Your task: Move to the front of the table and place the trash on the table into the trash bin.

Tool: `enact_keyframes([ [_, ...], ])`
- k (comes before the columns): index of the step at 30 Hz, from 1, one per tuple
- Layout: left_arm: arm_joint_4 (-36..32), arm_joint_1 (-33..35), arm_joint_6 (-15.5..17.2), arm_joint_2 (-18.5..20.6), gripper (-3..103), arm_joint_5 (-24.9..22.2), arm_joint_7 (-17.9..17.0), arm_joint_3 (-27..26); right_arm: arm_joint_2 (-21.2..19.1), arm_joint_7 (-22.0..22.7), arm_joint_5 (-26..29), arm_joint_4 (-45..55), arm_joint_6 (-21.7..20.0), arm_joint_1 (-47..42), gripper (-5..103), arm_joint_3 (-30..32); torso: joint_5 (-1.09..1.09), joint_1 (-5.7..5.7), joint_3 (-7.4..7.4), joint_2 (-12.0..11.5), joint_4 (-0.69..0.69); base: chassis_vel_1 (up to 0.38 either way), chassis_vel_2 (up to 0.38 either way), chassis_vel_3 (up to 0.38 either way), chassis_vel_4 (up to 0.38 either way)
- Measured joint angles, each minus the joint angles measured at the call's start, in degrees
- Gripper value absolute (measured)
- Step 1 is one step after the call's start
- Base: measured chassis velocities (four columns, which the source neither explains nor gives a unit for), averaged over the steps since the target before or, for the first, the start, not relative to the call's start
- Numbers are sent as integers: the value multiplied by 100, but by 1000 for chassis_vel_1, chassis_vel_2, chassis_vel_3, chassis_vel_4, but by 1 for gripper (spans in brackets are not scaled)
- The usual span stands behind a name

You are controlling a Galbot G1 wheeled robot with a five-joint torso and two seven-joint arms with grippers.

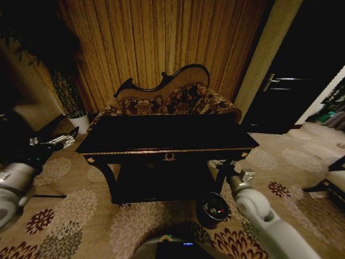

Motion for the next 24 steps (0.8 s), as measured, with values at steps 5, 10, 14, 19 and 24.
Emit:
enact_keyframes([
  [5, -91, 72, -7, -68, 100, 85, 119, -4, -223, 177, 224, 538, -33, -64, 100, 240, 0, 0, 0, 0, -1, 0, 0, 0, 0],
  [10, -96, 58, -10, -34, 100, 91, 126, -11, -254, 252, 265, 607, -33, -40, 100, 329, 2, 0, 0, 0, -2, 0, 0, 0, 0],
  [14, -86, 69, -10, -27, 100, 171, 126, 1, -247, 376, 136, 476, -55, 80, 100, 309, 1, 0, 1, 0, -1, 0, 0, 0, 0],
  [19, -103, 87, -9, -43, 100, 199, 139, 14, -278, 436, 6, 176, -77, 203, 100, 306, 1, 0, 1, -1, -1, 0, 0, 0, 0],
  [24, -104, 97, -8, -48, 100, 230, 140, 32, -305, 440, 5, 125, -77, 253, 100, 307, 0, 1, 1, -1, -1, 32, -33, -35, 35],
])
